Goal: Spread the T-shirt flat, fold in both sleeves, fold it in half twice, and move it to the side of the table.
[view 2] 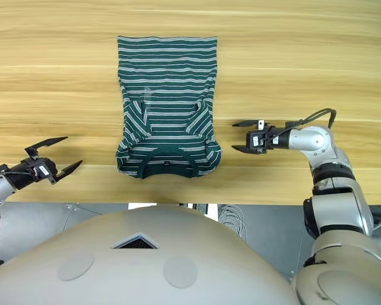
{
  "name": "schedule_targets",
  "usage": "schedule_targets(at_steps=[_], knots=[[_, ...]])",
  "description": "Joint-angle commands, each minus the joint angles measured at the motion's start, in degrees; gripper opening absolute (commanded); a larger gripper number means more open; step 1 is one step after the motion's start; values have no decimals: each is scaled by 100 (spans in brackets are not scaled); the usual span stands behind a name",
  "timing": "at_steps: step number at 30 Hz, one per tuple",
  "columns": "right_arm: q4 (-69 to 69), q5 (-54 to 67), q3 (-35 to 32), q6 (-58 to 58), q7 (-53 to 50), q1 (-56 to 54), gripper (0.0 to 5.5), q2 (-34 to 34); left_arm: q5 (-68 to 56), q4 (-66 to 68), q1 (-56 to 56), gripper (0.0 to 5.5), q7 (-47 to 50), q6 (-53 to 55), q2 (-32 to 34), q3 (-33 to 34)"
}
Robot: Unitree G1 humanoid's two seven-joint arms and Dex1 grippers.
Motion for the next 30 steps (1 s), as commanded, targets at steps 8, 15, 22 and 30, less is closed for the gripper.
schedule_targets(at_steps=[8, 15, 22, 30], knots=[[58, 246, 519, -259, 313, -226, 340, 566, 1332, 276, -839, 397, 1068, -253, 119, -1349], [-11, 5, 678, -273, -254, -243, 340, 860, 1551, 637, -1462, 397, 1306, -376, 150, -2226], [153, 71, 939, 4, -18, -280, 301, 945, 1695, 692, -1740, 397, 1400, -483, 286, -2803], [122, 426, 966, 181, 496, -277, 138, 926, 2511, 496, -2096, 397, 1975, -472, 278, -3344]])
